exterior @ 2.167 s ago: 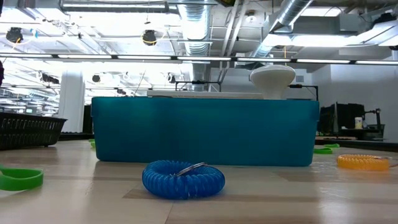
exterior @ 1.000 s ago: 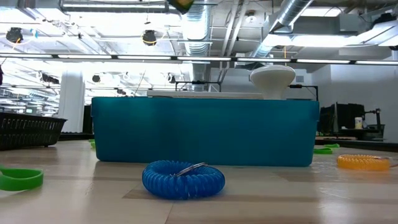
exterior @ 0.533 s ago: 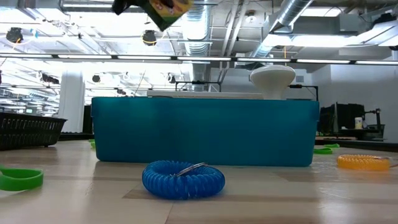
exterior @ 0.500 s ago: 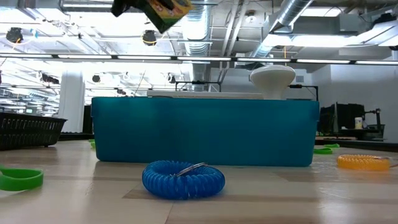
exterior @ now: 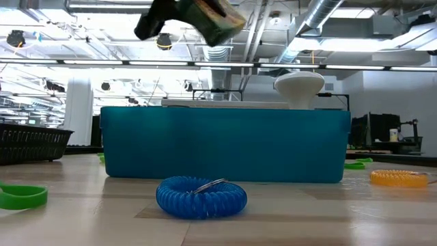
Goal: Pick & Place Office Desk Supplies
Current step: Put the crayon box into the blue bin
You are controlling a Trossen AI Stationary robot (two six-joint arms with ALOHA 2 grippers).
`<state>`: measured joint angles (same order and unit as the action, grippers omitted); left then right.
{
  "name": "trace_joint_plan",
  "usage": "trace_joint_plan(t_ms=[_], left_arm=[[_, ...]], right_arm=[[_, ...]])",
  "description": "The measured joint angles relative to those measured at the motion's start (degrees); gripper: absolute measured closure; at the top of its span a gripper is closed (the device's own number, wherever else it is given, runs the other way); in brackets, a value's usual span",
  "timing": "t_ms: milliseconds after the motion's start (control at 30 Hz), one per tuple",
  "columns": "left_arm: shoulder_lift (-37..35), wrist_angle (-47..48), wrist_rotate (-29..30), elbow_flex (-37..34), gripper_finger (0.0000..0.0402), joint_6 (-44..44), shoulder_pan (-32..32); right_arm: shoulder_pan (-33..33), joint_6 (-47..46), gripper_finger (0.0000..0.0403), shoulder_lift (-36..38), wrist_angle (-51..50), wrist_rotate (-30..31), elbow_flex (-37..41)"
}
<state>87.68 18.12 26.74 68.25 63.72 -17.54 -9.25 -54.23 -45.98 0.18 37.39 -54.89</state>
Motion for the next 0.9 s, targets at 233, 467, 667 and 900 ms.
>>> trace_joint_plan(t_ms=[233,467,667,900], left_arm=[[3.31,-1.81,-1.78,0.0,0.0305,16.48,-0.82],[7.3,-3.89,-2.6,0.32,0.0305,29.1,-3.84],[12.89,-4.05,-4.48,4.38,0.0305,32.65,-4.5],[19.81,0.04,-7.9,13.54,0.0305,28.73,0.47]], right_arm=[[-2.02,-0.68,0.028,0.49,-3.3,-0.01,-0.04],[-3.87,-0.85,0.028,1.84,-7.28,-0.01,0.03],[-4.22,-0.68,0.028,3.04,-10.36,0.11,0.02],[-4.25,0.65,0.028,3.83,-12.4,-0.03,0.0]])
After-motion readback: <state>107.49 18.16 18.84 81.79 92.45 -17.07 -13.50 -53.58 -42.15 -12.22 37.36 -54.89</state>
